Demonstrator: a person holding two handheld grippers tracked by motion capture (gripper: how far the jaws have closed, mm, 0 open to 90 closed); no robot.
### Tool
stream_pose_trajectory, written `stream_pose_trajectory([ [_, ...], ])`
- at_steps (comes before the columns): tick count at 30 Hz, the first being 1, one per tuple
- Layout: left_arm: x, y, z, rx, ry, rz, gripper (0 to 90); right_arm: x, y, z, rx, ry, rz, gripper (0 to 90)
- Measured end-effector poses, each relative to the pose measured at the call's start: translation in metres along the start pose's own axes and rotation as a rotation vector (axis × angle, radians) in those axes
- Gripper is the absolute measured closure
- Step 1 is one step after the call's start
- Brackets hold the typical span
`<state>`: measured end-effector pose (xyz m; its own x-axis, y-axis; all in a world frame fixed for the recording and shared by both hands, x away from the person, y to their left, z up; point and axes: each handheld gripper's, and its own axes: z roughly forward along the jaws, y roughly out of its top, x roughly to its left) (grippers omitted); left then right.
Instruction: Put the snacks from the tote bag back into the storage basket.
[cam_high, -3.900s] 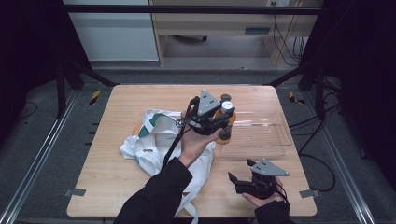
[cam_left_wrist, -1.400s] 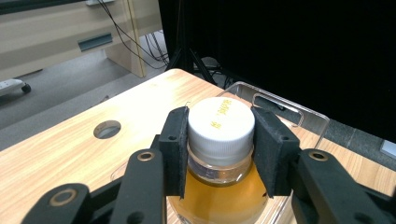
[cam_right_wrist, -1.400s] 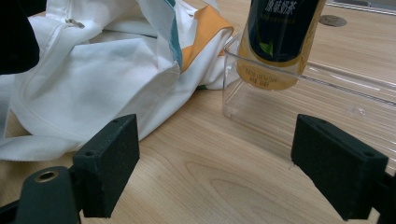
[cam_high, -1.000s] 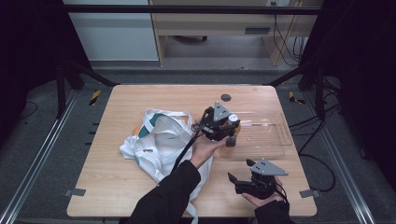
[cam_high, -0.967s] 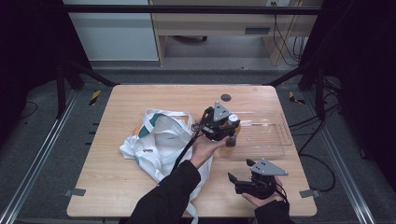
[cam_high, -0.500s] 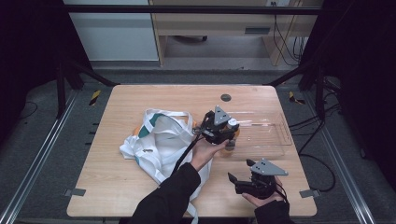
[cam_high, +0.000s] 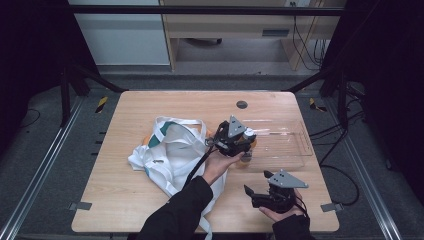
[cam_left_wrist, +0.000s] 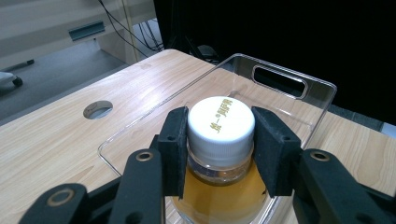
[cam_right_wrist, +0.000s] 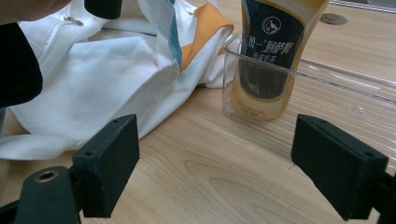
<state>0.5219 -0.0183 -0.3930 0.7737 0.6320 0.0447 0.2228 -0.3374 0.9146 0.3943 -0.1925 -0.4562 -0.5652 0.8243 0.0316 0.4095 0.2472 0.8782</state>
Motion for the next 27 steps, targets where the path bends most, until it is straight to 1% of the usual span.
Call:
stream_pose_trajectory([
  [2,0.000,0.000,-0.002,-0.008,-0.007,-0.004,55.3,0.000,0.000,0.000,0.002,0.000,0.006,15.6],
  [4,0.001,0.001,-0.009,-0.025,-0.026,-0.009,52.9,0.000,0.000,0.000,0.003,0.001,0.005,15.6],
  [5,0.001,0.001,-0.009,-0.025,-0.026,-0.009,52.4,0.000,0.000,0.000,0.003,0.001,0.005,15.6],
  [6,0.002,0.002,-0.015,-0.029,-0.037,-0.005,51.7,0.000,0.000,0.000,0.004,-0.001,0.005,15.6],
  [7,0.002,0.002,-0.015,-0.029,-0.037,-0.005,50.6,0.000,0.000,0.000,0.004,-0.001,0.005,15.6],
  [9,0.002,0.002,-0.025,-0.026,-0.044,0.011,47.4,0.000,0.000,0.000,0.004,-0.002,0.006,15.6],
  [10,0.002,0.002,-0.025,-0.026,-0.044,0.011,46.4,0.000,0.000,0.000,0.004,-0.002,0.006,15.6],
  [11,0.003,0.001,-0.032,-0.030,-0.053,0.013,45.5,0.000,0.000,0.000,0.005,-0.002,0.007,15.6],
  [12,0.003,0.001,-0.032,-0.030,-0.053,0.013,44.6,0.000,0.000,0.000,0.006,-0.003,0.007,15.6],
  [13,0.004,0.001,-0.036,-0.031,-0.060,0.006,43.4,0.000,0.000,0.000,0.006,-0.003,0.007,15.5],
  [14,0.007,-0.001,-0.043,-0.031,-0.065,0.001,42.8,0.000,0.000,0.000,0.005,-0.003,0.008,15.5],
  [15,0.007,-0.001,-0.043,-0.031,-0.065,0.001,42.2,0.000,0.000,0.000,0.005,-0.003,0.008,15.5],
  [16,0.009,-0.004,-0.051,-0.028,-0.062,0.005,41.7,0.000,0.000,0.000,0.006,-0.006,0.007,15.5],
  [17,0.009,-0.004,-0.051,-0.028,-0.062,0.005,41.1,0.000,0.000,0.000,0.006,-0.006,0.007,15.5],
  [18,0.012,-0.007,-0.058,-0.025,-0.062,0.001,40.6,0.000,0.000,0.000,0.004,-0.007,0.004,15.5],
  [20,0.015,-0.011,-0.065,-0.023,-0.065,0.000,40.6,-0.001,0.000,0.000,0.003,-0.007,0.004,15.5],
  [27,0.023,-0.028,-0.090,-0.007,-0.048,0.015,38.2,-0.001,-0.001,0.000,0.003,-0.014,0.011,15.3],
])
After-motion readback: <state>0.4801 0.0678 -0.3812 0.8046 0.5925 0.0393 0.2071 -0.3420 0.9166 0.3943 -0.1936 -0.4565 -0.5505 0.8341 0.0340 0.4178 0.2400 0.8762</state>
